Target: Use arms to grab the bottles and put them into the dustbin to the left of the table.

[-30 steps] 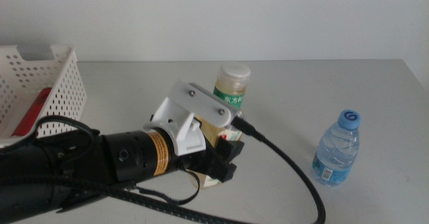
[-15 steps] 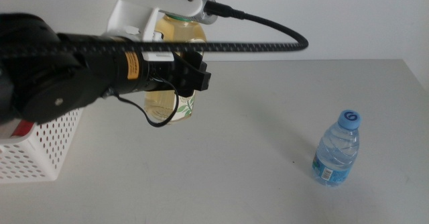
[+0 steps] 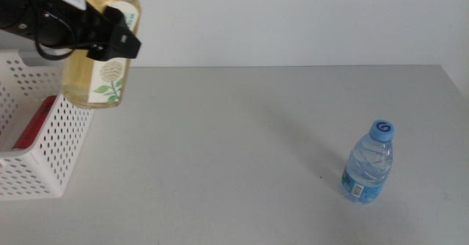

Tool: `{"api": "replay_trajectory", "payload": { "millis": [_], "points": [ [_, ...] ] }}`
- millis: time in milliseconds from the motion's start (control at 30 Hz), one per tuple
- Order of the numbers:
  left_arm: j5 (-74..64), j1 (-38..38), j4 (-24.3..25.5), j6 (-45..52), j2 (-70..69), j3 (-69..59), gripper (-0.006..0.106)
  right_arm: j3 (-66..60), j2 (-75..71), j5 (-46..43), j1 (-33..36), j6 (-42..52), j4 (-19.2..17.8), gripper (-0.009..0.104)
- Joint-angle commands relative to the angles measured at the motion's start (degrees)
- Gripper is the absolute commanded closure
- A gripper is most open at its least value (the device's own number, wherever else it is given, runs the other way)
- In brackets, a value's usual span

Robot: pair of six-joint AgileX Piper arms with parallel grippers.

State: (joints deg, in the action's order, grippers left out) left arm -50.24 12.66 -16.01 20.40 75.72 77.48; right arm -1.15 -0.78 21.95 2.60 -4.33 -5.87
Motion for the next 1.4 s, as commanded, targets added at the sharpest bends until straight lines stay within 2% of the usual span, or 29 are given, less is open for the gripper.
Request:
{"api": "replay_trajectory", "payload": {
  "millis": [0,433,633,733,900,1133,1267,1367],
  "points": [
    [2.3,-4.2,-0.7,0.1,-1.1,4.2,0.099,0.0,-1.3,-3.5,-0.3,0.7,-0.7,0.028],
    [-17.9,-23.5,0.5,2.0,12.2,21.3,0.099,0.0,-1.3,-3.5,-0.3,0.7,-0.7,0.028],
    [-21.0,-28.8,0.5,2.0,20.2,25.7,0.099,0.0,-1.3,-3.5,-0.3,0.7,-0.7,0.028],
    [-20.9,-29.4,1.0,2.0,23.8,25.7,0.099,0.0,-1.3,-3.5,-0.3,0.7,-0.7,0.028],
    [-21.0,-29.3,4.4,1.9,29.4,25.7,0.099,0.0,-1.3,-3.5,-0.3,0.7,-0.7,0.028],
    [-21.7,-29.3,5.3,1.8,34.1,25.3,0.098,0.0,-1.3,-3.5,-0.3,0.7,-0.7,0.028],
    [-21.7,-29.3,7.1,1.8,35.8,25.3,0.090,0.0,-1.3,-3.5,-0.3,0.7,-0.7,0.028],
    [-22.2,-29.3,7.6,1.8,36.9,25.3,0.078,0.0,-1.3,-3.5,-0.3,0.7,-0.7,0.028]
  ]
}}
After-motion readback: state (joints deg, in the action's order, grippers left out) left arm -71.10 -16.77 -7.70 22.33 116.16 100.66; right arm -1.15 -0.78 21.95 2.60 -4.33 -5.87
